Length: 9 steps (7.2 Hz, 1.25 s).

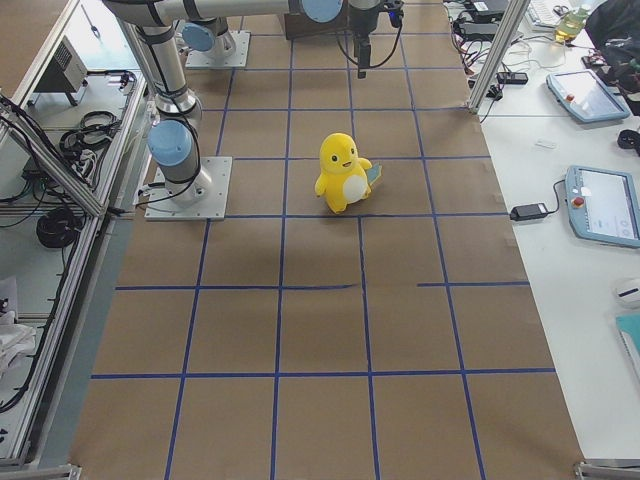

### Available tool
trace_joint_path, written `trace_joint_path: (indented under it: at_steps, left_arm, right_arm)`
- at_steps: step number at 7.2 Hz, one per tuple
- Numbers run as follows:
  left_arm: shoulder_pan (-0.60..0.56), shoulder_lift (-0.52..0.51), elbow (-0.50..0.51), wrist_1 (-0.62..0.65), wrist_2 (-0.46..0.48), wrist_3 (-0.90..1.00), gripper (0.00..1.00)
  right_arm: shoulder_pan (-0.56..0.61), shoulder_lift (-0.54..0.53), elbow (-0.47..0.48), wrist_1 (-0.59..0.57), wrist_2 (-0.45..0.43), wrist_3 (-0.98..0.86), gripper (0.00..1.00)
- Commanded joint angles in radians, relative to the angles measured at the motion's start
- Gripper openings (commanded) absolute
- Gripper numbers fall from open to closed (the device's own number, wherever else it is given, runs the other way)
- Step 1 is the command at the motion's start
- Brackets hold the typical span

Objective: Pull drawer sideways
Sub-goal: 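Lower the left gripper around the white handle of the wooden drawer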

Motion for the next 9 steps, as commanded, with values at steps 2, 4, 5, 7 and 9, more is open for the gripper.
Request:
trace_joint_path:
  at_steps: [2, 4, 5, 7, 9]
  left_arm:
    - [-0.01, -0.021, -0.057, -0.007, 0.142, 0.004, 1.0]
    - [-0.002, -0.039, -0.129, 0.004, 0.319, -0.007, 1.0]
    - [0.005, -0.039, -0.146, 0.006, 0.32, -0.039, 1.0]
    - [0.045, -0.093, -0.154, -0.01, 0.326, -0.175, 1.0]
    - [0.045, -0.146, -0.155, -0.014, 0.429, -0.182, 0.99]
  right_arm:
    - [0.0, 0.0, 0.0, 0.0, 0.0, 0.0, 1.0]
    - [0.0, 0.0, 0.0, 0.0, 0.0, 0.0, 1.0]
    - [0.0, 0.0, 0.0, 0.0, 0.0, 0.0, 1.0]
    - [0.0, 0.0, 0.0, 0.0, 0.0, 0.0, 1.0]
    - [0.0, 0.0, 0.0, 0.0, 0.0, 0.0, 1.0]
